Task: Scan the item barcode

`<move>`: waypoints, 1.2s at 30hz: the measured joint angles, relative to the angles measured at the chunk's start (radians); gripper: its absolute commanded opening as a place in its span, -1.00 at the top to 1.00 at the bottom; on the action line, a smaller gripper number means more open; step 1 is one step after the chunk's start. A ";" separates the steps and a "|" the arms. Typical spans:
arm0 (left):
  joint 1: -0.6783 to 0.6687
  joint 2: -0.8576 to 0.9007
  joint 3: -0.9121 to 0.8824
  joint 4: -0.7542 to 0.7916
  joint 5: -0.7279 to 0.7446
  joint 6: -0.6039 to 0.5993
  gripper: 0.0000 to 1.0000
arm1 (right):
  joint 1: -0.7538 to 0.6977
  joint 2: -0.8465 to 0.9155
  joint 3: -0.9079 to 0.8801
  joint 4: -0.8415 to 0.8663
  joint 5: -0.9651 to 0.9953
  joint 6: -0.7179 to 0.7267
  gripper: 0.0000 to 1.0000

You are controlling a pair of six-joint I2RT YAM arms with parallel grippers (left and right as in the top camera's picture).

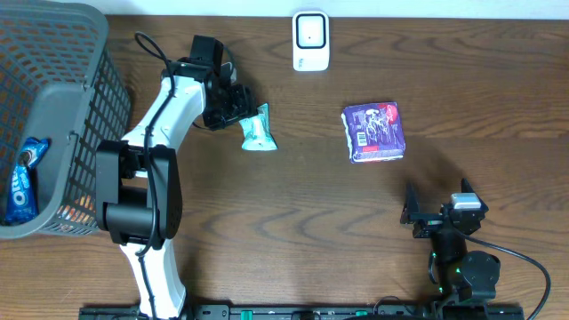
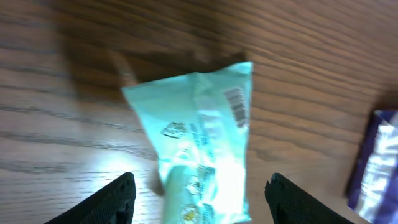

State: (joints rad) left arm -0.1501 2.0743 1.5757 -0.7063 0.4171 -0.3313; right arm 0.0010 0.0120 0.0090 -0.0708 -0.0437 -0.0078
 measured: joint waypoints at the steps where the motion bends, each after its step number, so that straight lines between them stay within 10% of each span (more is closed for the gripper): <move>1: 0.000 0.000 -0.002 0.001 0.006 0.001 -0.37 | 0.000 0.000 0.000 0.000 0.000 0.000 -0.99; 14: 0.000 0.064 -0.076 0.083 0.056 0.048 -0.35 | 0.000 0.000 0.000 0.000 0.000 0.000 -0.98; 21: -0.003 0.075 -0.076 0.107 0.097 0.057 0.72 | 0.000 0.000 0.000 0.000 0.000 0.000 -0.99; 36: 0.008 0.011 -0.027 0.002 -0.087 0.166 0.86 | 0.000 0.000 0.000 0.000 0.000 0.000 -0.99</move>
State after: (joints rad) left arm -0.1425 2.0857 1.5482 -0.7040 0.3305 -0.1658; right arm 0.0006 0.0120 0.0090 -0.0708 -0.0441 -0.0078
